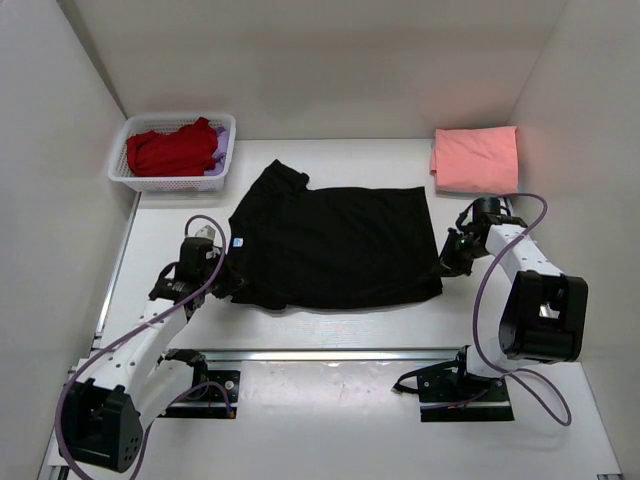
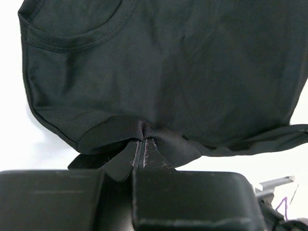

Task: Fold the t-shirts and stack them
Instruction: Grap the side of the flattened tshirt closest away from the robot with both arms, then fold the flattened tshirt in 1/3 of the way

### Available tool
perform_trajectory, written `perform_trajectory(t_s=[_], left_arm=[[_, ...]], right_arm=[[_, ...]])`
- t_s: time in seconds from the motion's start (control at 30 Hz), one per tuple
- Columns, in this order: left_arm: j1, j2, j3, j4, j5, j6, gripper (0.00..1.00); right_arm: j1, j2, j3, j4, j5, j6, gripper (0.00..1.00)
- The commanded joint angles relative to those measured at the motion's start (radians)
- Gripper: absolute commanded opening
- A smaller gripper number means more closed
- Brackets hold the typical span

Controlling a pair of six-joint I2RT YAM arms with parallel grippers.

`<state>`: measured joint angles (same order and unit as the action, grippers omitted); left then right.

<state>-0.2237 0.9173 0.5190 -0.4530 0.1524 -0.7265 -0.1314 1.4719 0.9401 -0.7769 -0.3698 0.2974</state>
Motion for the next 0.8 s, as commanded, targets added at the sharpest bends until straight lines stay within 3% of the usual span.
perform_trajectory(t_s=[0.0,0.2,0.5,0.77], left_arm=[[0.0,-0.041,-0.014,-0.053,0.05,-0.033,0.0],[0.044,-0.023,-0.013,-0.023,0.045,-0.044,0.0],[0.067,0.311,0.19,0.043,0.049,0.045,0.0],[0.081,0.471,0.329,0.034,0.036,0.085,0.0]], right_arm=[[0.009,-0.025,-0.027,-0.058,0.022,-0.024,0.0],[-0.004,0.043,0.002,-0.074,0.012,-0.03,0.0],[-0.03,0.18,0.094,-0.065,0.009,-0.041,0.0],[-0.036,0.304,0.213,-0.091,0.008,-0.033,0.0]])
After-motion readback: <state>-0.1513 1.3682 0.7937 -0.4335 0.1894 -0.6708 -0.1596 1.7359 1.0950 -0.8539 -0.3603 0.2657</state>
